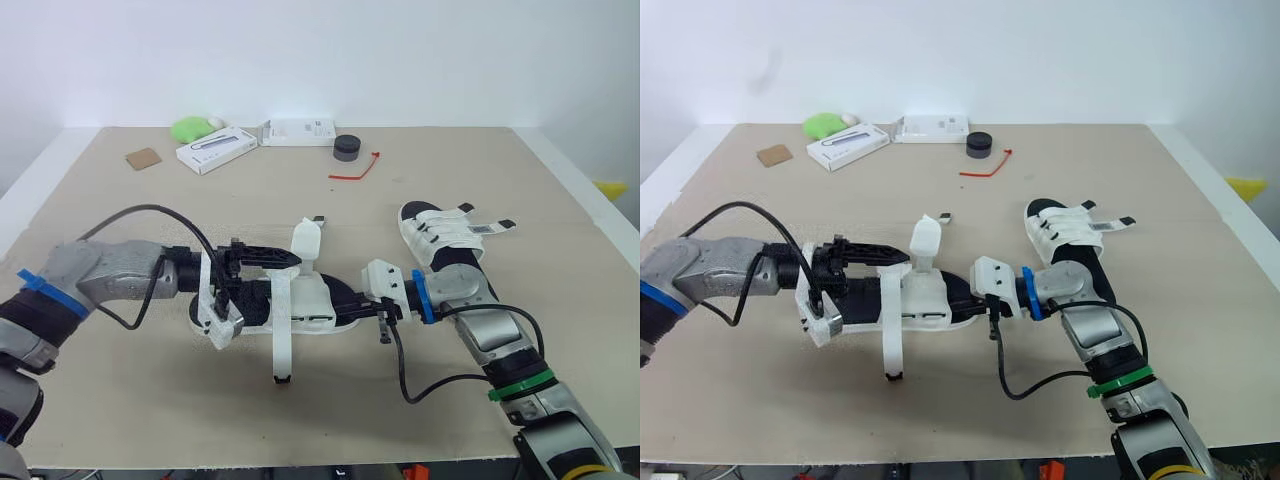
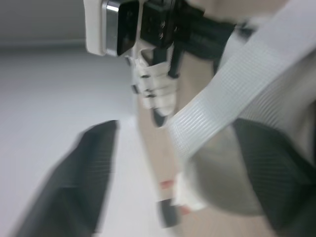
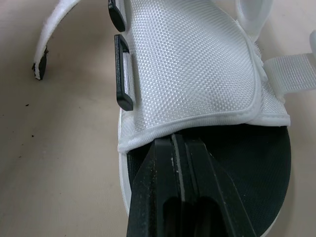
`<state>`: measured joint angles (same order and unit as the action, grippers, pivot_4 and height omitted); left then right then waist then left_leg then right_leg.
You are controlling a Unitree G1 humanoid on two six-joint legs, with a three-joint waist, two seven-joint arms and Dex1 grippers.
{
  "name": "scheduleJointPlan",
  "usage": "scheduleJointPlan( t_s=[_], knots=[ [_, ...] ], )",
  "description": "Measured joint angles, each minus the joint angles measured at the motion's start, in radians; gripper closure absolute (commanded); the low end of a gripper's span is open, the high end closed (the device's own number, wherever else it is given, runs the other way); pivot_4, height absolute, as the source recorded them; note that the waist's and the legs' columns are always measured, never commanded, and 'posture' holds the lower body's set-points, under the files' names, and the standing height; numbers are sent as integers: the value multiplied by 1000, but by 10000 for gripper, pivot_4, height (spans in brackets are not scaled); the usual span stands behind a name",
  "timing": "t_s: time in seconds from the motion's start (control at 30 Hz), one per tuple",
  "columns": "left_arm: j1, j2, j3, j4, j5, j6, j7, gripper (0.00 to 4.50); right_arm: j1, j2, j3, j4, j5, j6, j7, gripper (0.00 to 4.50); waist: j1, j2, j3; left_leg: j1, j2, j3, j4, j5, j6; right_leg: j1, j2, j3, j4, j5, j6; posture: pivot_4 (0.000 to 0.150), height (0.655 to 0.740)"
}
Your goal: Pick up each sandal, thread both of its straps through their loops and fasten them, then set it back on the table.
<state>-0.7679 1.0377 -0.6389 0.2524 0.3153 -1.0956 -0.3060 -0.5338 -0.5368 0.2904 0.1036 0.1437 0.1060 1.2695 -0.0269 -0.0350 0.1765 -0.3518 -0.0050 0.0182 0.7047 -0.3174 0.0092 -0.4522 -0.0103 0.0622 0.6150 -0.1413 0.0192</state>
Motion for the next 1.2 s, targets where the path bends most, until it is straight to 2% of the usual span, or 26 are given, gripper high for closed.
scheduleJointPlan(
  t_s=[0.17, 0.23, 0.27, 0.37, 0.47, 0.73, 0.97, 1.1, 1.2],
  knots=[
    [140, 79, 2, -118, -334, 156, -270, 511, -9, 0, 11, 2, 1, 0, 1, 45000, -3, 0, 0, 0, 0, 0, 0, 0, 0, 0, 1, 1, 0, 0, 0, 1500, 7400],
    [239, 127, 18, -210, -549, 312, -388, 511, -10, -1, 13, 1, 1, 0, 2, 45000, -4, 0, 0, 0, 1, 0, 0, 0, 0, -1, 2, 1, 0, -1, 0, 1500, 7400],
    [245, 130, 20, -216, -563, 324, -395, 511, -10, -1, 13, 1, 1, 0, 2, 45000, -4, 0, 0, 0, 1, 0, 0, 0, 0, -1, 2, 1, 0, -1, 0, 1500, 7400],
    [355, 194, 126, -385, -877, 629, -520, 511, -9, -8, 12, 2, 2, -1, 5, 45000, -5, 0, 0, 0, 2, -1, 0, 0, 0, -1, 3, 1, 0, -5, 5, 1500, 7400],
    [415, 204, 232, -477, -1020, 824, -567, 511, -10, -7, 14, 3, 2, -2, 8, 45000, -4, 0, 0, 0, 2, -1, 1, 0, 0, 0, 4, 1, 0, -5, 5, 1500, 7400],
    [559, 176, 431, -532, -1082, 1089, -629, 511, -15, 0, 17, 18, 6, -9, 15, 45000, -3, 0, 0, 1, 2, -2, 0, 0, 0, -1, 8, 0, 1, -6, 2, 1500, 7400],
    [799, 198, 594, -627, -1201, 1357, -732, 511, -19, -1, 21, 22, 7, -17, 20, 45000, -6, 1, 1, 0, 5, -2, 0, 0, 0, -2, 7, -1, 1, -8, 1, 1500, 7400],
    [875, 174, 629, -721, -1230, 1456, -742, 511, -19, -2, 21, 22, 7, -17, 19, 45000, -6, 1, 1, 1, 4, -2, 0, 0, 0, -1, 7, -1, 2, -8, 1, 1500, 7400],
    [886, 115, 637, -758, -1243, 1532, -711, 511, -19, -1, 21, 23, 7, -17, 19, 45000, -5, 1, 1, 1, 4, -3, 0, 0, 0, -1, 8, -1, 2, -8, 0, 1500, 7400]
  ],
)
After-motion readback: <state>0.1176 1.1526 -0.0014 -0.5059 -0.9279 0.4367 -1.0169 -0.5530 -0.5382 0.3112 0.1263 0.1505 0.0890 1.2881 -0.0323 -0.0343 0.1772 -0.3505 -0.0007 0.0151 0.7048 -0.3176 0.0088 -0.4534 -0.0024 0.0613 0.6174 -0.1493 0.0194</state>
